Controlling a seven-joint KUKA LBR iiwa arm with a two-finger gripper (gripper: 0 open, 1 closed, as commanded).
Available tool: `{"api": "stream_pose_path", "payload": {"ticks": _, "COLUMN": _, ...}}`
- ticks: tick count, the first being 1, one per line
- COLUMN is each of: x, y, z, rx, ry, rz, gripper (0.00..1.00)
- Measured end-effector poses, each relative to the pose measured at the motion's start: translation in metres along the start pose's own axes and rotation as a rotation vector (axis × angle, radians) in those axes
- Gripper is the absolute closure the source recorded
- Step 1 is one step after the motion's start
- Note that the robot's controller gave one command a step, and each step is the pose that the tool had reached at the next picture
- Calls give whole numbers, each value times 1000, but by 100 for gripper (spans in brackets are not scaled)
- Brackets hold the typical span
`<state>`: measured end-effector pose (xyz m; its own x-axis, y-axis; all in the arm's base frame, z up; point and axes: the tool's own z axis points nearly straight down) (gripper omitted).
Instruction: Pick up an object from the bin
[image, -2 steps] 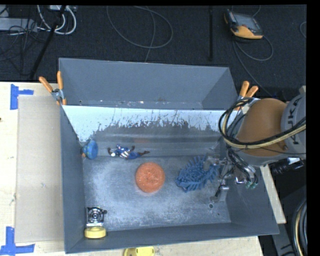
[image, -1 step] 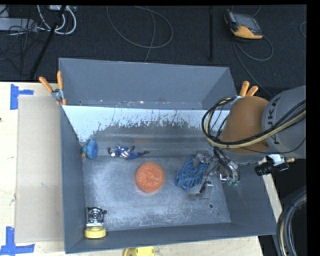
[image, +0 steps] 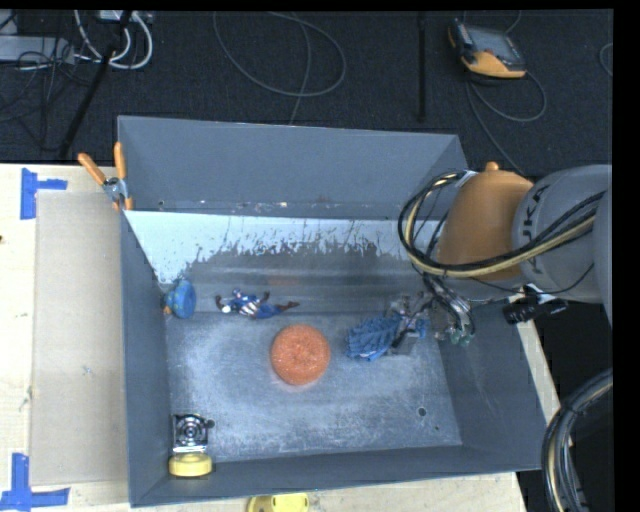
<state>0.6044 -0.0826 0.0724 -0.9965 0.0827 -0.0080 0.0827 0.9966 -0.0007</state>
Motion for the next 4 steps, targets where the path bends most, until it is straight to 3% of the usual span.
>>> {"api": "stream_pose_path", "payload": {"ticks": 1, "x": 0, "y": 0, "z": 0, "rx": 0, "ry": 0, "rz": -1, "gripper": 100}}
{"api": "stream_pose_path", "payload": {"ticks": 2, "x": 14, "y": -7, "z": -117, "rx": -1, "ry": 7, "rz": 41, "gripper": 100}}
{"api": "stream_pose_path", "payload": {"ticks": 3, "x": 14, "y": -7, "z": -117, "rx": -1, "ry": 7, "rz": 41, "gripper": 100}}
{"api": "stream_pose_path", "payload": {"ticks": 4, "x": -8, "y": -6, "z": -248, "rx": -1, "ry": 6, "rz": 56, "gripper": 100}}
